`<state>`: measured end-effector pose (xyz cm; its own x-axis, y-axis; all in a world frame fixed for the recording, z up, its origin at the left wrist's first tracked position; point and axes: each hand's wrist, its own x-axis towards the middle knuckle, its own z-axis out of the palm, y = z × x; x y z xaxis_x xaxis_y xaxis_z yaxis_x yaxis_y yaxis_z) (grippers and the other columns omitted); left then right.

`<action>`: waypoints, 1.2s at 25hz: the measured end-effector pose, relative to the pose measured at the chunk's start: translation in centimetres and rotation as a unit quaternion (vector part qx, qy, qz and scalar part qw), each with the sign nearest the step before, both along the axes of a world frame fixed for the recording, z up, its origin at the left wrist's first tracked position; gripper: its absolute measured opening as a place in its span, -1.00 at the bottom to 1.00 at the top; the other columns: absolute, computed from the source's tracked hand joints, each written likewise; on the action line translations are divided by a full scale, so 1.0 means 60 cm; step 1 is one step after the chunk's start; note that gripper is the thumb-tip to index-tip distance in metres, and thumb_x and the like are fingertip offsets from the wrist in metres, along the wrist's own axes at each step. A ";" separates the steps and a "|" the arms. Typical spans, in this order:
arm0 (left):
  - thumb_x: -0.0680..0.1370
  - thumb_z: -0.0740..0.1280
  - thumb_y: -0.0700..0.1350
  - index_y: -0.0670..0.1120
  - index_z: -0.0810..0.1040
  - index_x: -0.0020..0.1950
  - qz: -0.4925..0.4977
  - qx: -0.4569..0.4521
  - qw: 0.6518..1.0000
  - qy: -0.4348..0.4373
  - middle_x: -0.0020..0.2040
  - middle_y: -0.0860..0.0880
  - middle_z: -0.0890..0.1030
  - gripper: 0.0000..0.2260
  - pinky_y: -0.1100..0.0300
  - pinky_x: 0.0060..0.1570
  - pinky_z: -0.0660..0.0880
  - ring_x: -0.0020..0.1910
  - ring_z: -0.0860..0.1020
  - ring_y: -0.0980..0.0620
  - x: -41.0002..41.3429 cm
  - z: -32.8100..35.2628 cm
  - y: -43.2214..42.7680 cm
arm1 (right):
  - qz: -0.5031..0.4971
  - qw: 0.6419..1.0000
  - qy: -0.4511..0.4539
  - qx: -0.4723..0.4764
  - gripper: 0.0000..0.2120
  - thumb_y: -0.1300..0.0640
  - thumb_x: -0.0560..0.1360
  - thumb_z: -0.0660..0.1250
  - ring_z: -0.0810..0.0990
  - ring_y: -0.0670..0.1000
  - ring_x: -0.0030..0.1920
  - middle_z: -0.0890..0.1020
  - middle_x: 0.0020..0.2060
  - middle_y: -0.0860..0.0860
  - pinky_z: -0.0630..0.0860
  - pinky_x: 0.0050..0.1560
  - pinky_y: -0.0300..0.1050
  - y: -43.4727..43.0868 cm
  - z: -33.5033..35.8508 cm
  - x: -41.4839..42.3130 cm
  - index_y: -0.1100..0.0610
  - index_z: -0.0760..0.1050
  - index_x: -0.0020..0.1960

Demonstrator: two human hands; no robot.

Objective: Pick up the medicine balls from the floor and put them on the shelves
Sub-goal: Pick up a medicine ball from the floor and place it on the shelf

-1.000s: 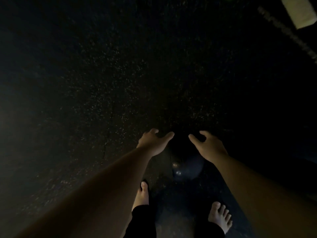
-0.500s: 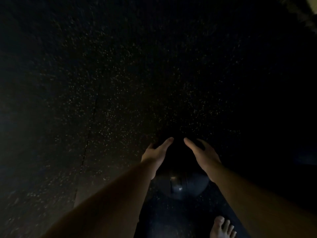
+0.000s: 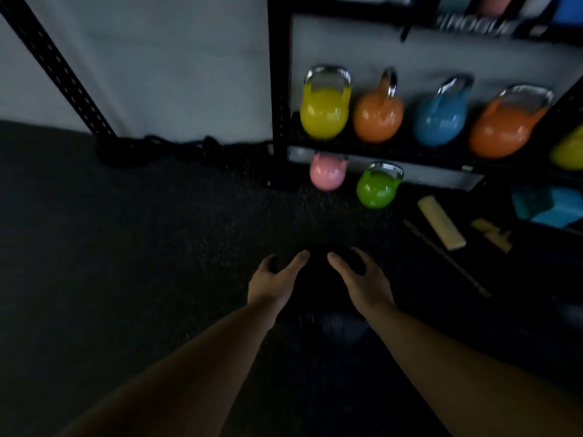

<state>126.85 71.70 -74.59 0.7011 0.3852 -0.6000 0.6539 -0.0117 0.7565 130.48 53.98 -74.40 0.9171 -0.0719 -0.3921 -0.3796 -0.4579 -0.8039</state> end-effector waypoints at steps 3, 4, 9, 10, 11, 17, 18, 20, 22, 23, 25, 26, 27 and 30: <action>0.35 0.44 0.50 0.10 0.46 0.54 -0.018 0.031 0.992 -0.124 0.42 -0.08 0.58 -0.14 0.03 0.13 0.58 0.20 0.60 -0.11 0.068 0.284 0.056 | -0.004 0.993 -0.112 0.024 -0.23 -0.46 0.38 0.40 0.55 0.11 0.35 0.60 0.33 0.00 0.44 0.20 -0.09 0.048 0.283 0.066 -0.08 0.47 0.46; 0.36 0.45 0.48 0.09 0.51 0.49 -0.024 0.042 0.985 -0.165 0.35 -0.07 0.62 -0.20 0.04 0.12 0.58 0.15 0.61 -0.08 0.084 0.375 0.070 | -0.006 0.989 -0.145 0.031 -0.19 -0.48 0.36 0.39 0.56 0.12 0.34 0.61 0.32 0.00 0.45 0.23 -0.08 0.062 0.372 0.083 -0.07 0.47 0.47; 0.30 0.44 0.50 0.09 0.63 0.33 -0.038 0.086 0.942 -0.321 0.20 -0.05 0.70 -0.26 -0.04 0.22 0.62 0.13 0.66 -0.13 0.129 0.801 0.106 | -0.017 0.953 -0.288 0.089 -0.10 -0.53 0.32 0.38 0.56 0.14 0.35 0.59 0.34 0.02 0.43 0.23 -0.10 0.097 0.787 0.119 -0.11 0.39 0.54; 0.26 0.43 0.52 0.09 0.61 0.36 -0.041 0.095 0.931 -0.350 0.21 -0.04 0.69 -0.21 -0.01 0.20 0.61 0.14 0.66 -0.13 0.133 0.871 0.104 | -0.016 0.942 -0.318 0.105 -0.05 -0.55 0.28 0.36 0.56 0.13 0.35 0.58 0.36 0.02 0.42 0.22 -0.11 0.095 0.855 0.121 -0.11 0.38 0.55; 0.23 0.43 0.54 0.10 0.60 0.39 -0.042 0.099 0.920 -0.377 0.22 -0.03 0.68 -0.16 0.03 0.17 0.61 0.14 0.65 -0.11 0.136 0.931 0.099 | -0.017 0.931 -0.346 0.117 -0.01 -0.57 0.25 0.35 0.55 0.11 0.35 0.57 0.37 0.01 0.41 0.21 -0.13 0.091 0.912 0.122 -0.10 0.39 0.55; 0.20 0.41 0.58 0.10 0.57 0.45 -0.038 0.113 0.865 -0.487 0.26 -0.01 0.67 -0.07 0.03 0.15 0.61 0.17 0.65 -0.09 0.211 1.149 0.042 | -0.020 0.879 -0.454 0.147 0.01 -0.58 0.23 0.37 0.52 0.08 0.37 0.53 0.40 0.00 0.45 0.25 -0.12 0.039 1.128 0.190 -0.12 0.36 0.56; 0.19 0.41 0.58 0.09 0.55 0.47 -0.033 0.107 0.864 -0.490 0.27 -0.01 0.67 -0.05 0.05 0.13 0.61 0.17 0.65 -0.09 0.236 1.161 0.031 | -0.012 0.874 -0.463 0.146 0.04 -0.58 0.22 0.36 0.51 0.08 0.39 0.50 0.44 0.02 0.44 0.28 -0.10 0.028 1.144 0.214 -0.11 0.34 0.58; 0.19 0.41 0.59 0.09 0.53 0.49 -0.028 0.099 0.862 -0.497 0.29 -0.02 0.65 -0.02 0.06 0.13 0.60 0.18 0.65 -0.09 0.296 1.171 0.012 | -0.002 0.868 -0.478 0.137 0.05 -0.60 0.21 0.36 0.50 0.10 0.39 0.47 0.45 0.04 0.45 0.31 -0.04 0.008 1.163 0.277 -0.13 0.31 0.59; 0.18 0.42 0.58 0.09 0.49 0.53 -0.022 0.093 0.859 -0.502 0.32 -0.02 0.64 0.01 0.06 0.13 0.60 0.19 0.63 -0.07 0.369 1.170 -0.008 | 0.019 0.870 -0.476 0.124 0.06 -0.60 0.21 0.36 0.50 0.11 0.39 0.46 0.45 0.05 0.47 0.35 0.04 -0.011 1.173 0.358 -0.14 0.30 0.59; 0.18 0.44 0.57 0.10 0.48 0.54 -0.017 0.090 0.859 -0.504 0.34 -0.02 0.63 0.01 0.04 0.15 0.61 0.21 0.63 -0.07 0.404 1.168 -0.015 | 0.028 0.872 -0.473 0.120 0.05 -0.59 0.22 0.37 0.49 0.11 0.40 0.45 0.45 0.04 0.47 0.36 0.05 -0.018 1.174 0.398 -0.15 0.29 0.60; 0.19 0.45 0.55 0.11 0.46 0.55 0.001 0.077 0.857 -0.509 0.35 -0.01 0.62 0.01 0.02 0.18 0.61 0.22 0.62 -0.06 0.472 1.162 -0.021 | 0.050 0.870 -0.474 0.122 0.04 -0.58 0.23 0.38 0.47 0.10 0.41 0.42 0.48 0.02 0.45 0.35 0.01 -0.022 1.175 0.473 -0.16 0.28 0.60; 0.19 0.46 0.55 0.12 0.46 0.55 0.012 0.073 0.857 -0.510 0.34 -0.01 0.62 0.00 0.02 0.17 0.61 0.22 0.62 -0.06 0.505 1.160 -0.021 | 0.059 0.869 -0.476 0.125 0.04 -0.57 0.23 0.39 0.46 0.09 0.42 0.41 0.49 0.01 0.43 0.35 0.00 -0.020 1.176 0.510 -0.16 0.28 0.60; 0.19 0.45 0.56 0.12 0.46 0.55 0.022 0.071 0.856 -0.511 0.34 -0.01 0.62 0.00 0.03 0.16 0.61 0.21 0.62 -0.05 0.543 1.159 -0.020 | 0.065 0.869 -0.474 0.128 0.05 -0.57 0.23 0.39 0.45 0.09 0.43 0.41 0.49 0.01 0.43 0.37 0.01 -0.017 1.176 0.551 -0.16 0.28 0.60; 0.17 0.44 0.59 0.13 0.46 0.55 0.029 0.083 0.848 -0.522 0.35 0.01 0.62 0.03 0.04 0.13 0.61 0.22 0.62 -0.04 0.666 1.170 -0.005 | 0.061 0.868 -0.475 0.129 0.04 -0.57 0.22 0.40 0.46 0.10 0.42 0.42 0.49 0.01 0.44 0.41 0.10 -0.001 1.183 0.675 -0.17 0.27 0.60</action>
<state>166.81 71.39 -4.37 0.7935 0.4560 0.4031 -0.3690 -0.1663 0.9144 171.00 53.93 -3.44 0.8304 0.0265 0.5565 0.5492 -0.2065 -0.8098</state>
